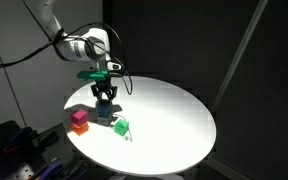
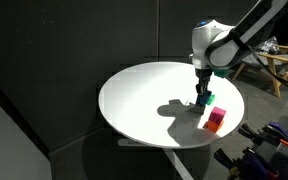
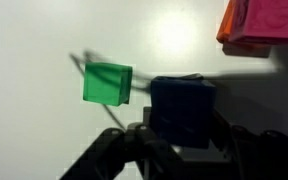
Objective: Pick up the blue block and put it on top of the gray block
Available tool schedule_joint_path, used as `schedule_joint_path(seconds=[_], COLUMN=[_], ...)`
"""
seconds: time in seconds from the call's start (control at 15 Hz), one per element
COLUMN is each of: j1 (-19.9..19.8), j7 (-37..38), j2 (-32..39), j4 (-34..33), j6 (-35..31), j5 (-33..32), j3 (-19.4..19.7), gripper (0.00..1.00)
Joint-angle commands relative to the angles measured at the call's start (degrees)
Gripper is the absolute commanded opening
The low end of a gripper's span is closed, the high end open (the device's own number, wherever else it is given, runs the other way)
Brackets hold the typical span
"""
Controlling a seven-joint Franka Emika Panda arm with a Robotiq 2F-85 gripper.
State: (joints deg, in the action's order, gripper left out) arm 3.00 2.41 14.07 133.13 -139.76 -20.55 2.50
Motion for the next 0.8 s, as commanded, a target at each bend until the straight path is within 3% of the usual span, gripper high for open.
schedule_joint_path(seconds=[0.0,0.73], j1=[-0.3,0.3], j7=[-1.0,-2.4], j2=[-0.5,0.3], j4=[0.8,0.4], j6=[-1.0,-1.6], j5=[-1.3,-4.3], j3=[0.1,-0.1], gripper=[0.31,0.31])
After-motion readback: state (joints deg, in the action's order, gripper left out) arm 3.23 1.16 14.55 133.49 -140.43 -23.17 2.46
